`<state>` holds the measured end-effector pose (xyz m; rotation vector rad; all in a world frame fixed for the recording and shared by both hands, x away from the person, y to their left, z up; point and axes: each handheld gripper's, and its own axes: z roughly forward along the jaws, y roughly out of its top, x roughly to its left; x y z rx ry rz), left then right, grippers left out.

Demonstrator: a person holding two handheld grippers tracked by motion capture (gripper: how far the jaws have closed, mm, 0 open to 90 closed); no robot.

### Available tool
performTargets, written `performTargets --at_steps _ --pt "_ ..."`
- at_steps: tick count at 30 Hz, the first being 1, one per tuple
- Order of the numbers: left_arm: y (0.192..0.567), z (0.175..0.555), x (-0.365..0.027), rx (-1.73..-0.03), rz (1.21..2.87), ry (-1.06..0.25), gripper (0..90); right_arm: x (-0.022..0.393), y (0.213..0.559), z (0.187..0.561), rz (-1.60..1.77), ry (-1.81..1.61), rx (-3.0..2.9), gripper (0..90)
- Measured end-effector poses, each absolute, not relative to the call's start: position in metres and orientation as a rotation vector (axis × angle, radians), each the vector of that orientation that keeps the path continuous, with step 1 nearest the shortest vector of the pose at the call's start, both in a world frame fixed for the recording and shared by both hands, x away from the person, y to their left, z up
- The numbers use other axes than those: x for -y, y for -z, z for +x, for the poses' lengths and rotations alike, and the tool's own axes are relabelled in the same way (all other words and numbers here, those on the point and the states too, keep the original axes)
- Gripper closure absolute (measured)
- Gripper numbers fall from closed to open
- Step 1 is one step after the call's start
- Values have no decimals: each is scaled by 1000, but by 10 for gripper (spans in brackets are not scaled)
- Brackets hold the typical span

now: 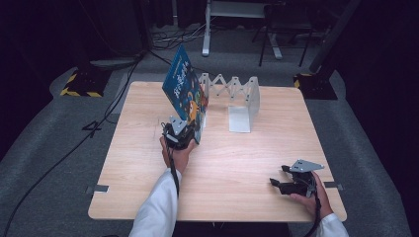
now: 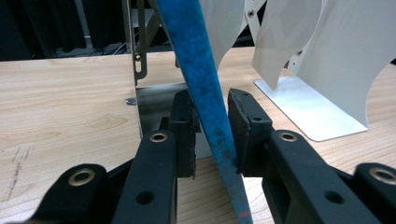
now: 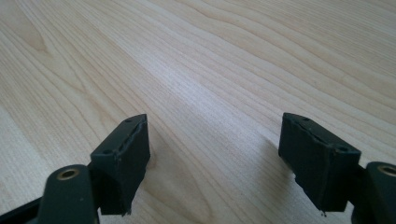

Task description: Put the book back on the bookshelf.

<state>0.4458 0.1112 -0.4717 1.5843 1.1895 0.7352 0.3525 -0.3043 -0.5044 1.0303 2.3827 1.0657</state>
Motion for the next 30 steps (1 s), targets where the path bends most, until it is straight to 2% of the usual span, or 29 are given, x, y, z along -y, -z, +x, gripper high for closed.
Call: performTargets --at_steps 20,30 --pt "462 439 -122 -1119 1626 -734 668 304 504 353 1029 -1065 -2385 250" --pt "452 435 -131 -1077 1650 -740 693 304 504 353 1032 -1066 -2383 250"
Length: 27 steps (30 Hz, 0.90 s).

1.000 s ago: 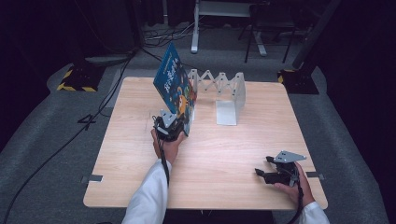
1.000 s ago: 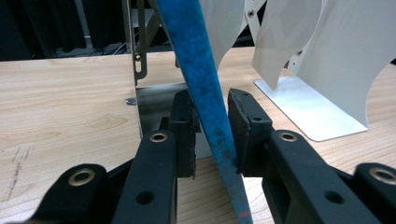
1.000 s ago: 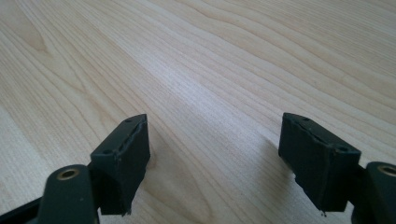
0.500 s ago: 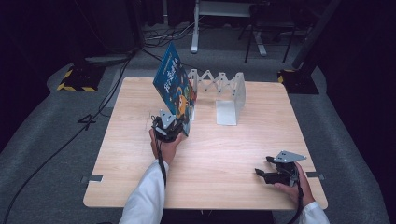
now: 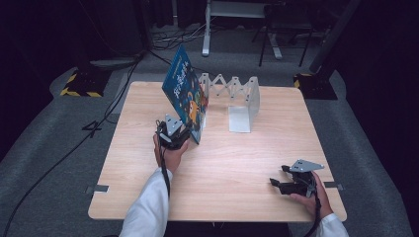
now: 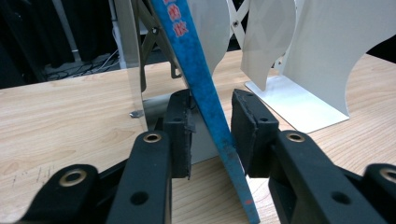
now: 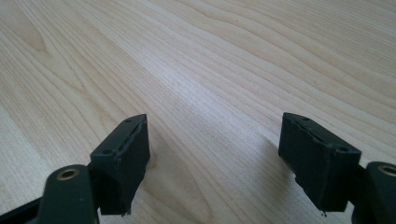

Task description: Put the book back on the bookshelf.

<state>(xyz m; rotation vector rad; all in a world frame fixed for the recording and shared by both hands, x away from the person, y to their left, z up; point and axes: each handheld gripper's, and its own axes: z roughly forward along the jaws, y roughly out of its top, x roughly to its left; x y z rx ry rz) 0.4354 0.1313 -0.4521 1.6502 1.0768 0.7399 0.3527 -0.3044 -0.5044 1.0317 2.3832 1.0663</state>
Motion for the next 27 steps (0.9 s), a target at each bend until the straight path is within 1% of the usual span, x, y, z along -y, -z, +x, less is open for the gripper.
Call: performTargets --at_steps 6,14,20,23,27 --pt "449 435 -135 -1069 1667 -745 702 304 504 353 1031 -1066 -2383 250" --pt "441 432 -142 -1060 1633 -770 702 304 504 353 1031 -1066 -2383 250" --pt "435 427 -147 -1036 1646 -775 672 304 504 353 1031 -1066 -2383 250" --pt "435 425 -149 -1030 1666 -776 636 305 504 353 1030 -1066 -2384 250" --pt "434 421 -153 -1003 1708 -772 619 305 504 353 1028 -1065 -2385 250"
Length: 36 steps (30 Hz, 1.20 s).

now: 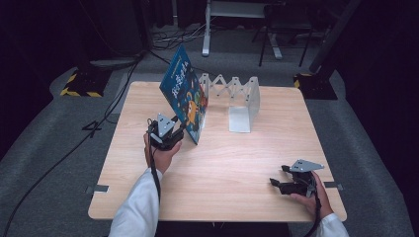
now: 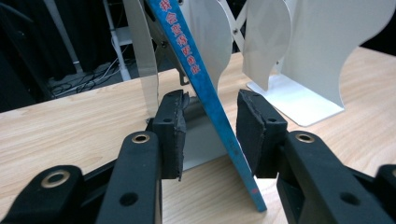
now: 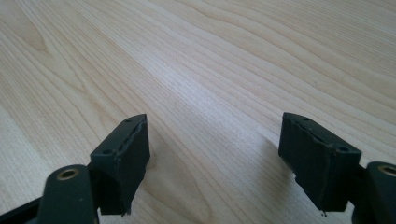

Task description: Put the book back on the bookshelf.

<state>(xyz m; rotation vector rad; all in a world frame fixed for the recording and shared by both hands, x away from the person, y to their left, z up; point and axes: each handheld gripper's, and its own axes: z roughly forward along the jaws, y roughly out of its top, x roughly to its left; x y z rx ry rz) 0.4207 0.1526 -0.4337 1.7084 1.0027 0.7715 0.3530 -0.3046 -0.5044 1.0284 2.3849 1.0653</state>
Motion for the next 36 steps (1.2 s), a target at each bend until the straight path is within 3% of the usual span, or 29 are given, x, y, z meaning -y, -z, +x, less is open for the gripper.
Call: performTargets --at_steps 26,36 --pt "420 388 -167 -839 1976 -664 220 302 489 351 1030 -983 -2390 226" --pt "420 366 -175 -774 2104 -700 176 307 477 342 993 -944 -2395 211"
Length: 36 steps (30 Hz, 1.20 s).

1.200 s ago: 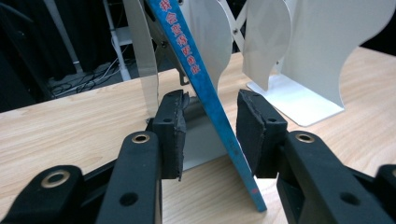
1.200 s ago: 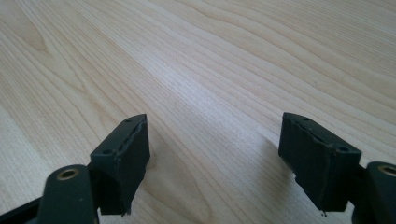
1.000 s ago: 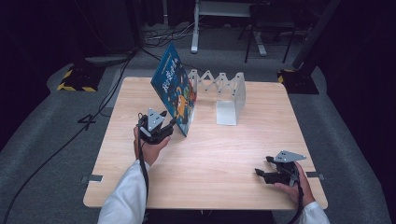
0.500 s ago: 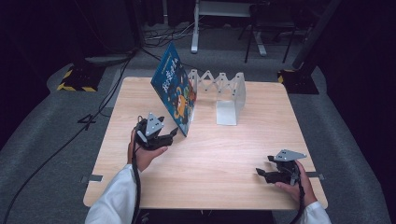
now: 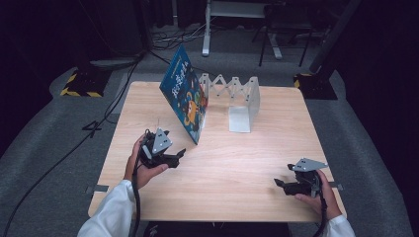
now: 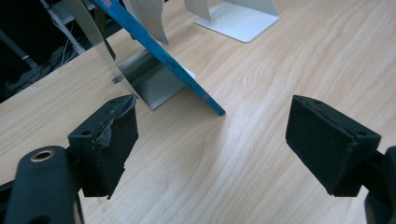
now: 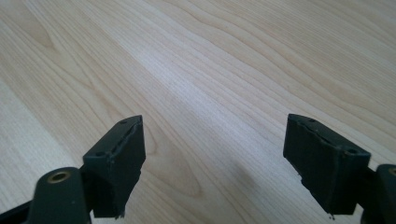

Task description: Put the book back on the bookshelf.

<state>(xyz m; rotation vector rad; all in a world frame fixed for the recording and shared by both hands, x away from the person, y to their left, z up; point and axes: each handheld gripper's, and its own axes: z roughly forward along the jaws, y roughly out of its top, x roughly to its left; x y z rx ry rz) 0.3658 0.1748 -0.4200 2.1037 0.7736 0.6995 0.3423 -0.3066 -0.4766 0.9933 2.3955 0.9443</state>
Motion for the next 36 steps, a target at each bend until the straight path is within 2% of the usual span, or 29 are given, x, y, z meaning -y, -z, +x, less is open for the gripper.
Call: performTargets --at_steps 24,36 --pt "453 326 -205 -731 2331 -731 179 331 476 324 984 -864 -2347 218" --pt "471 312 -233 -795 2329 -666 175 348 483 319 1045 -859 -2315 215"
